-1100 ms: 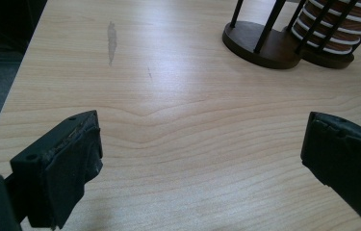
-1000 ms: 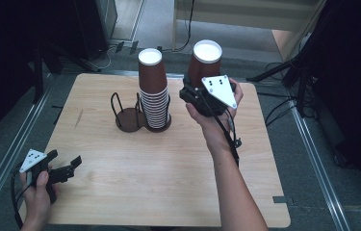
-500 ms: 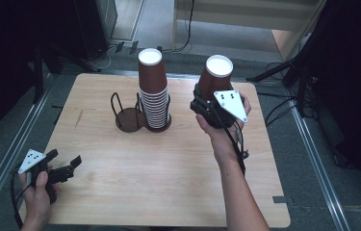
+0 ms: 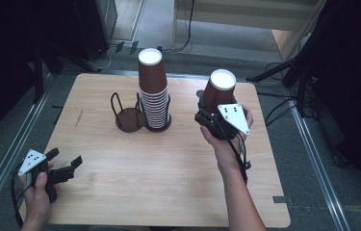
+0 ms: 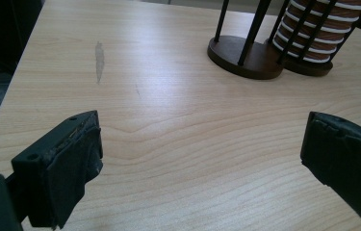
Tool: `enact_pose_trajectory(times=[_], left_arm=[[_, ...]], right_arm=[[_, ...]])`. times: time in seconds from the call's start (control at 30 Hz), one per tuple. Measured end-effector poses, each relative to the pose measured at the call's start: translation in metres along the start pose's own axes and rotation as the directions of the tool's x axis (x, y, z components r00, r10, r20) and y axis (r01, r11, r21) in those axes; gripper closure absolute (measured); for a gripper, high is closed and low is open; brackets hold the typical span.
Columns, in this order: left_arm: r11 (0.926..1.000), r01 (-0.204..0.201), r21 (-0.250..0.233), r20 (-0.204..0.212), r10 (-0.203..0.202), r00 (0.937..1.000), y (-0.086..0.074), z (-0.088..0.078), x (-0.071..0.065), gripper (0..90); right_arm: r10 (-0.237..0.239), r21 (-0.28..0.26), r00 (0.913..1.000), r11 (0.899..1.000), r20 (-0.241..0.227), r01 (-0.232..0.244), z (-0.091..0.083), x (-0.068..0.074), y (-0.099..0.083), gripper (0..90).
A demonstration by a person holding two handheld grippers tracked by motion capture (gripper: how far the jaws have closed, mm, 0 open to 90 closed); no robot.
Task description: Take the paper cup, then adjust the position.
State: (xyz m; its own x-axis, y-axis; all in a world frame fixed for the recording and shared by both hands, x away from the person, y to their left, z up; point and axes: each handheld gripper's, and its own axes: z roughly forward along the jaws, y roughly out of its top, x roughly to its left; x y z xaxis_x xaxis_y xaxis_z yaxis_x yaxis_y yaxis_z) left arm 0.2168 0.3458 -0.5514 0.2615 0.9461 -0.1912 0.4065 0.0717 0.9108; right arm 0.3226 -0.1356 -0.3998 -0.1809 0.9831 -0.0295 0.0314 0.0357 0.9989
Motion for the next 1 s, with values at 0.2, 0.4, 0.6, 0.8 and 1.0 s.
enact_pose_trajectory(times=[0.2,0.4,0.6,0.8,1.0], left_arm=[[0.9993,-0.014,-0.034,0.023,0.015,0.9996,0.000,-0.001,0.000,1.6],[0.9988,-0.018,-0.045,0.024,0.019,0.9995,0.001,-0.002,-0.003,1.6],[0.9981,-0.019,-0.058,0.041,0.021,0.9989,0.007,-0.003,-0.012,1.6],[0.9955,-0.030,-0.090,0.073,0.036,0.9967,0.019,-0.003,-0.030,1.6],[0.9928,-0.083,-0.086,0.118,0.093,0.9887,0.033,0.000,-0.053,1.6]], right_arm=[[0.017,0.009,0.9998,1.000,0.002,-0.017,-0.007,-0.005,-0.011,13.0],[0.018,0.017,0.9997,1.000,0.014,-0.018,-0.013,-0.008,-0.024,12.9],[0.023,0.033,0.9997,0.999,0.012,-0.023,-0.022,-0.010,-0.033,12.9],[0.031,0.044,0.9995,0.999,0.011,-0.032,-0.029,-0.014,-0.043,12.9],[0.026,0.057,0.9997,0.998,0.002,-0.026,-0.037,-0.013,-0.055,12.8]])
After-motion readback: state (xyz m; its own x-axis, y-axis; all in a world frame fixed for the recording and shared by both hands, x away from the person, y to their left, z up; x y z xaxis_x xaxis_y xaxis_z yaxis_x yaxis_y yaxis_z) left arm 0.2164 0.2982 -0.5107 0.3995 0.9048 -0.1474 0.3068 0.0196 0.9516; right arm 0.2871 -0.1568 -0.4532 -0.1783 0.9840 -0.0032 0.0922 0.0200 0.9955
